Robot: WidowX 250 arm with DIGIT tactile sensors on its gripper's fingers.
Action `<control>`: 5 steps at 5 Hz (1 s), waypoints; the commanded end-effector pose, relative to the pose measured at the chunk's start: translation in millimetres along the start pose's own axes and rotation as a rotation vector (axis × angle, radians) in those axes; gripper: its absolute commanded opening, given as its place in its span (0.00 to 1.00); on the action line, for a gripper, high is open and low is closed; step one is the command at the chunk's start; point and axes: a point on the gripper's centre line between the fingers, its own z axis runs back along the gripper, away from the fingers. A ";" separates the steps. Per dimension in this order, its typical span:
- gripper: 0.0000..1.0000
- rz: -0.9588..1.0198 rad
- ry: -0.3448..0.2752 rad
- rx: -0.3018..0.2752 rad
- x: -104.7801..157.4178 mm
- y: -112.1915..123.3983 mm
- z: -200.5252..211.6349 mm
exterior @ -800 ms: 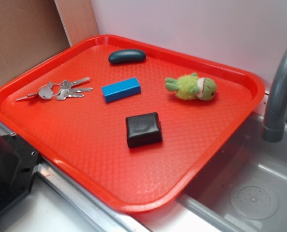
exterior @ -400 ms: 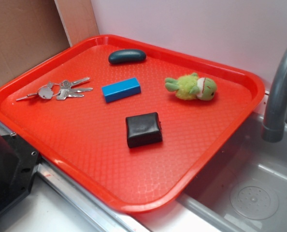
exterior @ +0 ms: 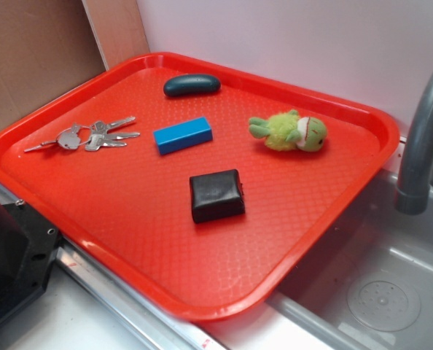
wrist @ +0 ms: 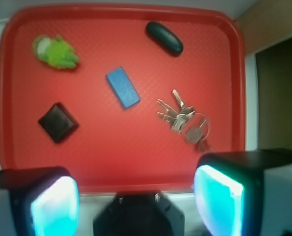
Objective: Grab the plastic pickle.
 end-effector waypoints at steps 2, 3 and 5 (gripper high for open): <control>1.00 -0.557 -0.007 0.054 107.4 55.5 -75.1; 1.00 -0.632 0.022 0.075 109.5 57.6 -95.4; 1.00 -0.555 -0.009 0.075 123.1 59.7 -134.8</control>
